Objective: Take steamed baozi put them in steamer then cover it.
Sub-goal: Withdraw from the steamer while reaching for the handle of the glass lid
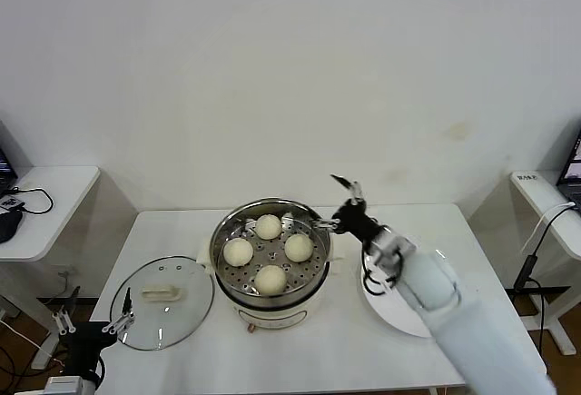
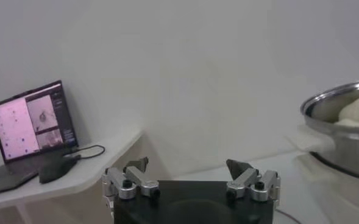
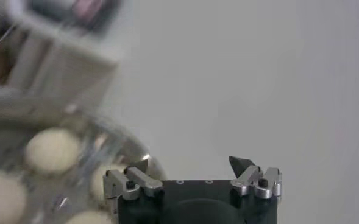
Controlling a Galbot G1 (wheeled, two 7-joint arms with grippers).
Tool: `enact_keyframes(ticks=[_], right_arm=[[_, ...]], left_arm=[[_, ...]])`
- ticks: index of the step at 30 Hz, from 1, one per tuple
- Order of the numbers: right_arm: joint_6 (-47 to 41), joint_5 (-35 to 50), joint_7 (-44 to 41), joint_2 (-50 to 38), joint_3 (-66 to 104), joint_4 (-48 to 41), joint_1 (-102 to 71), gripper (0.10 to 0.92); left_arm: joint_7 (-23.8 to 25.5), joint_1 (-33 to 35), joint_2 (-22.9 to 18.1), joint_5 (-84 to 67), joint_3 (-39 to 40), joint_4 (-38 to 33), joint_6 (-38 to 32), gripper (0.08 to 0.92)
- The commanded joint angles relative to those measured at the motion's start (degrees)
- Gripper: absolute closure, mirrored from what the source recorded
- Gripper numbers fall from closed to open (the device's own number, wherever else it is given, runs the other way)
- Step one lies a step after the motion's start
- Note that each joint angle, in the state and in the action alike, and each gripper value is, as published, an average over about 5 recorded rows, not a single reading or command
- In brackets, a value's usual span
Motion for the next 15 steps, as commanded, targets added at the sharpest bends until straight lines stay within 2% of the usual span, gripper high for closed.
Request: enact_keyframes(ticks=[1, 7, 15], right_arm=[[13.9, -1.9, 2.8, 19.0, 34.2, 4.9, -34.9, 0.203], [12.8, 1.0, 3.6, 19.1, 38.5, 9.1, -39.1, 0.203], [11.8, 2.7, 4.1, 20.2, 40.8, 11.6, -40.5, 0.203]], left_arm=[[-3.3, 1.8, 1.5, 38.3, -1.4, 8.9, -7.0, 0.177], [-8.9, 4.8, 2.8, 61.5, -2.6, 13.5, -12.6, 0.177], [-9.5, 1.7, 3.4, 71.3, -0.3, 16.8, -14.2, 0.177]])
